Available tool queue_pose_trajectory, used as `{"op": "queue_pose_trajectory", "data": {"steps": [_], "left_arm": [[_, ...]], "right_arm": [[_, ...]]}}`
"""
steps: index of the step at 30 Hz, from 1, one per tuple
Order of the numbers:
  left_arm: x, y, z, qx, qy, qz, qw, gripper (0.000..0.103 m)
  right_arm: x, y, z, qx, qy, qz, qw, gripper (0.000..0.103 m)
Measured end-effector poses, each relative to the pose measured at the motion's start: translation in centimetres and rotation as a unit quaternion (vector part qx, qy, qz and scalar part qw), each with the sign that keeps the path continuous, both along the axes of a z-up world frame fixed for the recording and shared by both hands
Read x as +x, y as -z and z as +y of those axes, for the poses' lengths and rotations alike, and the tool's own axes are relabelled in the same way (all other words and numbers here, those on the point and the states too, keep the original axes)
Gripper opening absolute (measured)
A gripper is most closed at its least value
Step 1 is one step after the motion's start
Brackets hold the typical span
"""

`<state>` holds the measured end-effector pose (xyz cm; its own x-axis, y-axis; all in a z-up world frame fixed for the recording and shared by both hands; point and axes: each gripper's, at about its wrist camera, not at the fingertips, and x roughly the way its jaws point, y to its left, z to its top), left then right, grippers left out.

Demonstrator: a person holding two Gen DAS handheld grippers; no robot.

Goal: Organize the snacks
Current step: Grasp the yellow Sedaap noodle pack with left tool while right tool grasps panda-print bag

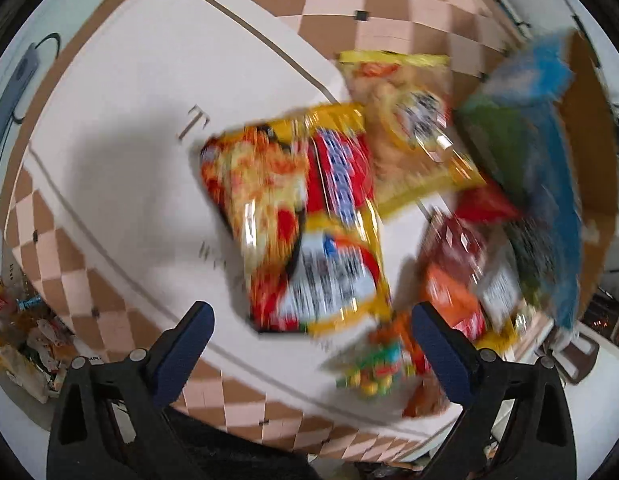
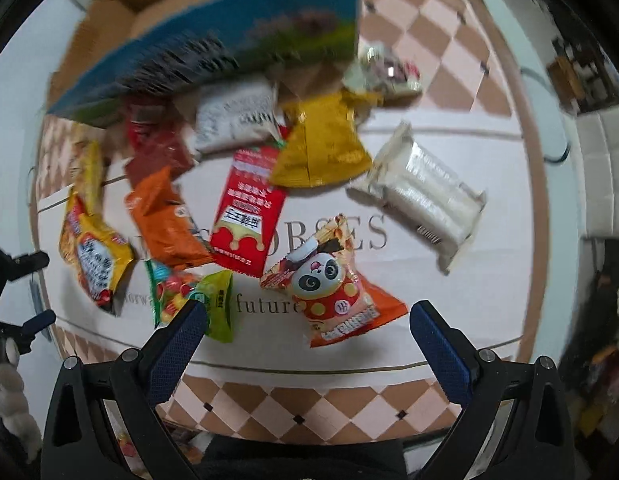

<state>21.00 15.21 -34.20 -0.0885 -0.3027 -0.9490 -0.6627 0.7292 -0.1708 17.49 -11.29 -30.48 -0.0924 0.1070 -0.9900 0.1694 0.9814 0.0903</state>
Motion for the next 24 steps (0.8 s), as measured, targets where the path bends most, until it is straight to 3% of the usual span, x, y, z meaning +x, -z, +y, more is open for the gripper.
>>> {"op": "queue_pose_trajectory", "data": {"steps": [5,8,14,17,20,24], "left_arm": [[2.7,3.6,0.8,0.044,0.02,0.05,0.9976,0.101],[3.5,4.6,0.7,0.047,0.032,0.057,0.9968,0.101],[4.5,4.9,-0.8,0.095,0.105,0.051,0.9887,0.101],[3.6,4.2,-1.6,0.113,0.147,0.027,0.9822,0.098],[2.2,3.2,-3.6,0.137,0.215,0.005,0.967,0.095],[-0.4,1.9,-8.0,0.173,0.339,-0.027,0.9245,0.094]], "right_arm": [[0.7,2.5,1.0,-0.017,0.016,0.023,0.999,0.103],[1.1,3.3,1.7,-0.023,0.017,0.026,0.999,0.103],[0.9,4.2,1.3,-0.027,0.021,0.03,0.999,0.103],[0.4,4.2,-0.2,-0.029,0.026,0.033,0.999,0.103],[-0.3,4.6,-1.7,-0.021,0.03,0.039,0.999,0.103],[-0.9,5.3,-2.8,-0.015,0.017,0.039,0.999,0.103]]}}
